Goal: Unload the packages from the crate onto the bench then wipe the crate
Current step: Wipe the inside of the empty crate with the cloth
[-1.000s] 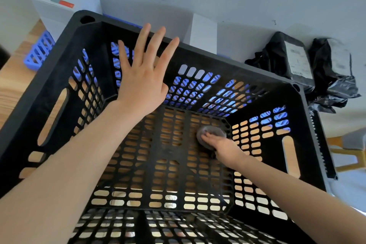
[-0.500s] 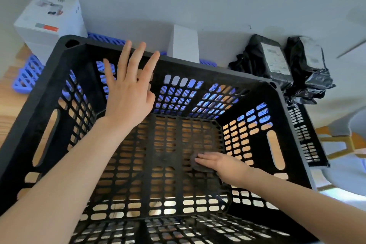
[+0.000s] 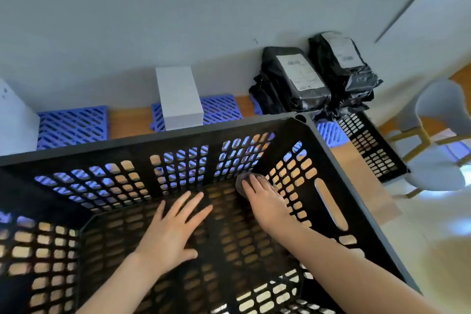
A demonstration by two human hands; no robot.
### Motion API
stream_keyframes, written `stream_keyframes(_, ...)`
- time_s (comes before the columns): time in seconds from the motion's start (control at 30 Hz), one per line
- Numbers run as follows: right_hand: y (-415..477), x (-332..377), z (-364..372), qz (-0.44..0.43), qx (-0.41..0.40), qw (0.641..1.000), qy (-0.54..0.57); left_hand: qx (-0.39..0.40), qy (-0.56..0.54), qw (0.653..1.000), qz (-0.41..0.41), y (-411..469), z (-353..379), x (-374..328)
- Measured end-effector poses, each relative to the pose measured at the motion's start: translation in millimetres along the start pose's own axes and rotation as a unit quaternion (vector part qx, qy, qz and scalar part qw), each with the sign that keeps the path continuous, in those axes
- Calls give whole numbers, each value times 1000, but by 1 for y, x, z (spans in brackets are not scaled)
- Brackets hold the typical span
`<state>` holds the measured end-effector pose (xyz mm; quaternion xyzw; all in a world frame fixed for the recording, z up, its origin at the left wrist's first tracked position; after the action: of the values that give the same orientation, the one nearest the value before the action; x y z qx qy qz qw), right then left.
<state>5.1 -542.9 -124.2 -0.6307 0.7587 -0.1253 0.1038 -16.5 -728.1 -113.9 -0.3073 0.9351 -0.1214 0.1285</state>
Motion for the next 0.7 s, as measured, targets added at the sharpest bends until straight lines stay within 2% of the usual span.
stream_keyframes(0.1, 10, -8, 24, 60, 52, 996, 30, 129, 0, 991, -14, 14, 26, 8)
stream_keyframes(0.27, 14, -4, 40, 151, 40, 987, 40, 223, -30, 974, -19, 17, 65, 35)
stream_keyframes(0.53, -29, -1, 47, 278, 73, 958, 11, 214, -35, 976, -20, 14, 78, 39)
stream_keyframes(0.7, -93, -1, 71, 377, 121, 918, 18, 232, -24, 972, -9, 11, 82, 36)
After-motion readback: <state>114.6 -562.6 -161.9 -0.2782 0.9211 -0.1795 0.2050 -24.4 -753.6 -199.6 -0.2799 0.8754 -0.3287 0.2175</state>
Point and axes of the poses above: each hand's wrist, its own y-axis towards the middle knuckle, its own z-axis out of the palm, x = y × z, the point moved 10 cm from there along y, towards the middle knuckle, and after that the axes turned 2 degrees about -z, right-handed, at the moved point
